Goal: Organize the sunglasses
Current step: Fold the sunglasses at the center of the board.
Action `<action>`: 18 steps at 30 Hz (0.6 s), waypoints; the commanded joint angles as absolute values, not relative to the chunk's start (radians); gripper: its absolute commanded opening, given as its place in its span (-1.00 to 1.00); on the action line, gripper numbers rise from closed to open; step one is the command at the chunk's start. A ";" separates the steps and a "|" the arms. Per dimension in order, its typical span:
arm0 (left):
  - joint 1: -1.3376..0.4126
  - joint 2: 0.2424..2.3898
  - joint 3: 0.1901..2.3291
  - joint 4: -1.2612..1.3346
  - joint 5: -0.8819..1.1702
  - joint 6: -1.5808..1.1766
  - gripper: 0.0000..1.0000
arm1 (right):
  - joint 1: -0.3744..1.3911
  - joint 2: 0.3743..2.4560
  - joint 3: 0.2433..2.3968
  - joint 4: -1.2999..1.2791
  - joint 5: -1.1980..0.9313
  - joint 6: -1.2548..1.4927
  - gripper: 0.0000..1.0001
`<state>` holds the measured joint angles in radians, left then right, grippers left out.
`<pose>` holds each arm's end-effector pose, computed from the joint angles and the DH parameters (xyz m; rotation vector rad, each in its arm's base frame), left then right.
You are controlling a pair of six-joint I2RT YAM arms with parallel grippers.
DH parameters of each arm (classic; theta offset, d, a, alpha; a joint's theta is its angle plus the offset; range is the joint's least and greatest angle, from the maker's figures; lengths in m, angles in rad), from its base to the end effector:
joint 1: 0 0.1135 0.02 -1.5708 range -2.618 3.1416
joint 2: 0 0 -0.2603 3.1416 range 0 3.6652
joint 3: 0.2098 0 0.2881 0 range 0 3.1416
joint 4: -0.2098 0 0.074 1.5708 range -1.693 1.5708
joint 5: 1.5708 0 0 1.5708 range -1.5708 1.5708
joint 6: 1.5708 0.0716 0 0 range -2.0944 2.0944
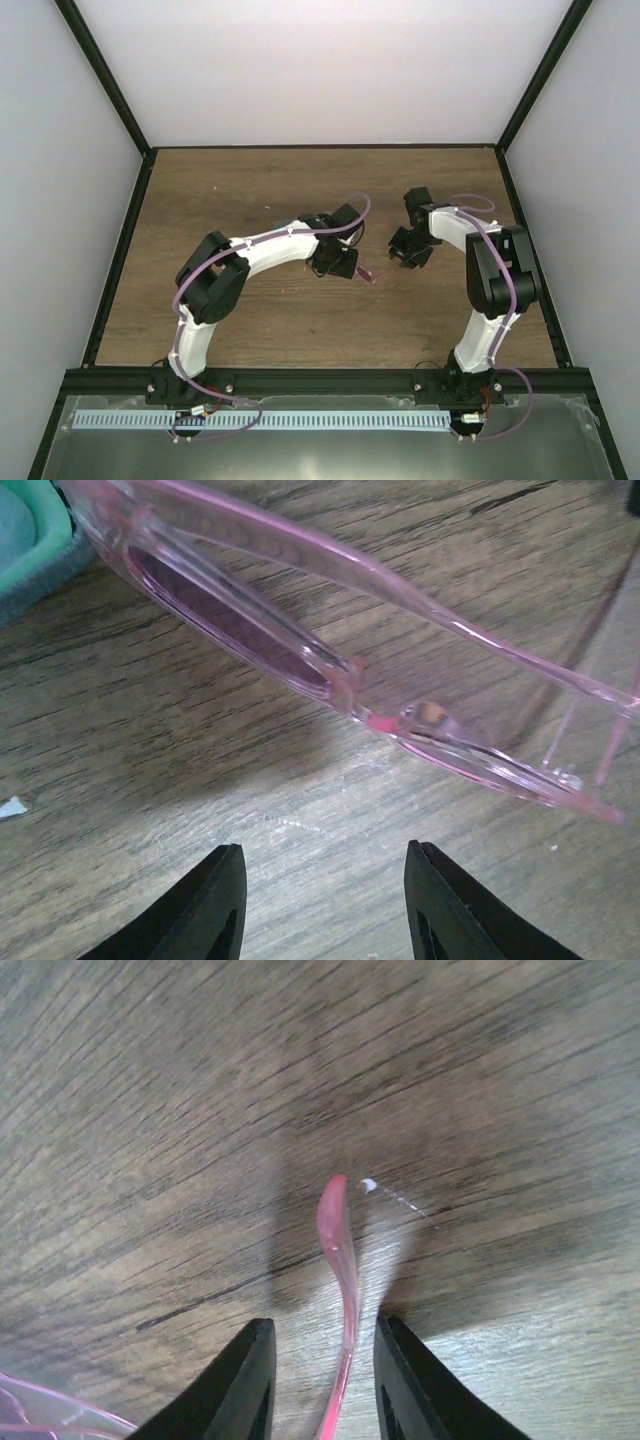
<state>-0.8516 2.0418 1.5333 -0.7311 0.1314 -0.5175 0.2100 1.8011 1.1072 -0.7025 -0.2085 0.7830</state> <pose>0.2964 -0.3527 0.1236 0.5194 2.8863 -0.4594 0.3484 0.0894 0.0910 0.8381 2.9438 0.4090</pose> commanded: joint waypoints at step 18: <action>-0.847 2.314 1.790 -0.820 0.015 -0.449 0.05 | 0.316 1.845 1.114 -0.759 -0.063 0.657 -0.99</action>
<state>-0.8513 2.2345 1.7351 -0.7815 0.0486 -0.4774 0.2619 1.8153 1.1252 -0.7219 -0.1173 0.7181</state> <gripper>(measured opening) 0.518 0.014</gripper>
